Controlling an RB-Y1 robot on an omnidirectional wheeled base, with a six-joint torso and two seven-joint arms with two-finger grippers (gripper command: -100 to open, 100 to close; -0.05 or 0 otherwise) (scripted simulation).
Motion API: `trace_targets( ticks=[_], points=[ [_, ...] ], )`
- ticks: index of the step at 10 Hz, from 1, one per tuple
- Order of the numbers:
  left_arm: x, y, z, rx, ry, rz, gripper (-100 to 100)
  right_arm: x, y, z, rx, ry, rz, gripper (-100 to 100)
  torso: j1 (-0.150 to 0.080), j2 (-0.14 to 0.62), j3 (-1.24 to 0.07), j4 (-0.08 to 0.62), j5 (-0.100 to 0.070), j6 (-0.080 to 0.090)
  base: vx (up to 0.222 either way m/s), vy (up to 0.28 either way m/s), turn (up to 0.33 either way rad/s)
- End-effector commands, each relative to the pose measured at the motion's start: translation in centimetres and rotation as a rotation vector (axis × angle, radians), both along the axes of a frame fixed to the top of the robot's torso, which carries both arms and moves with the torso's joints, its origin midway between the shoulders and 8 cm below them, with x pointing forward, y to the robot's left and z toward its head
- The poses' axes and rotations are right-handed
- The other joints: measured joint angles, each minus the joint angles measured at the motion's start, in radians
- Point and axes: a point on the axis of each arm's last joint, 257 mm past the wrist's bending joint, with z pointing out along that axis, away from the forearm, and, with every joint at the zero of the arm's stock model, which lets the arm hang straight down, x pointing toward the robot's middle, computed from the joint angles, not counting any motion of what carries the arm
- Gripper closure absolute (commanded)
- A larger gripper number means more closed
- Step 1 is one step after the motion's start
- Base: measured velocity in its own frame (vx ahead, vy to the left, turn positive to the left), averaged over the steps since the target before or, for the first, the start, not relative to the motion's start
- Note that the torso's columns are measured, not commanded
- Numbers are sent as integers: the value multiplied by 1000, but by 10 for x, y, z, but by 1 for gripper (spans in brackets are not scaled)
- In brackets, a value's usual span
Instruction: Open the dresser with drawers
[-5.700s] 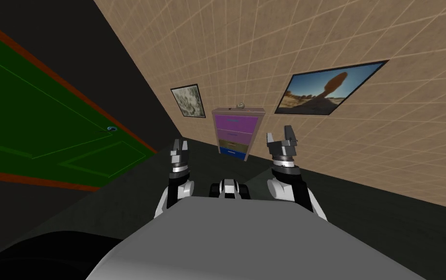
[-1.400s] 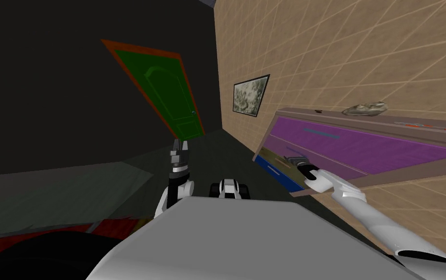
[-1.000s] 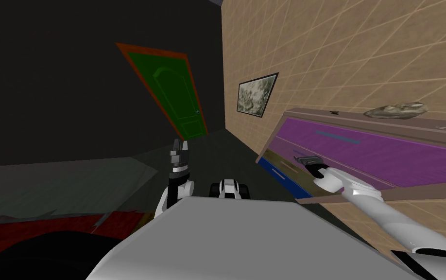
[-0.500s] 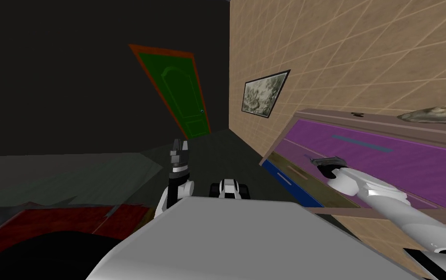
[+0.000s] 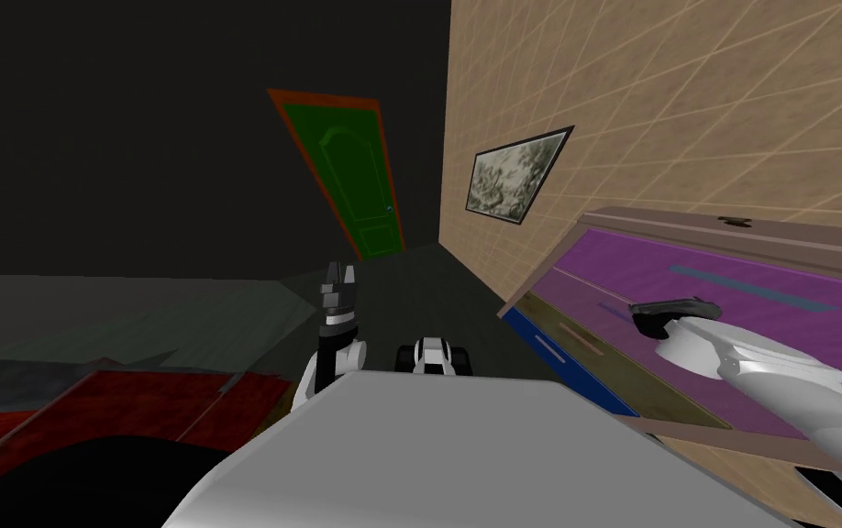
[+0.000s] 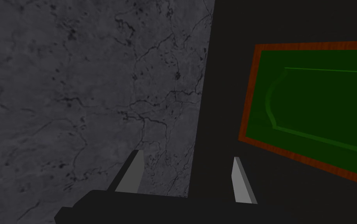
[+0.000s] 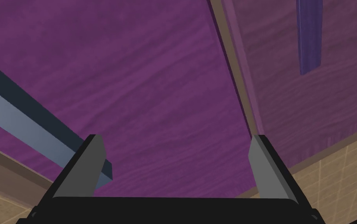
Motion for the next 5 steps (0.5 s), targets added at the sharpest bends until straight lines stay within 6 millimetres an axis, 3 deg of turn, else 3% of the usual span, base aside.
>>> trace_targets(
  ticks=[1,2,3,4,5],
  points=[
    [0,0,0,0,0,0,0,-13,-22,19,-60,35,-46,-100,-1,1,0,0,0,0,13,14,121],
    [0,0,0,0,0,0,0,-13,-22,19,-60,35,-46,-100,0,0,0,0,0,0,15,11,73],
    [0,0,0,0,0,0,0,-25,-38,35,-105,61,-82,-100,0,-1,0,0,0,1,19,17,111],
    [0,0,0,0,0,0,0,-25,-38,35,-105,61,-82,-100,1,-1,-1,0,1,0,25,10,59],
    [0,0,0,0,0,0,0,-37,-51,50,-145,83,-113,-100,0,-1,-1,0,0,1,30,16,79]
  ],
)
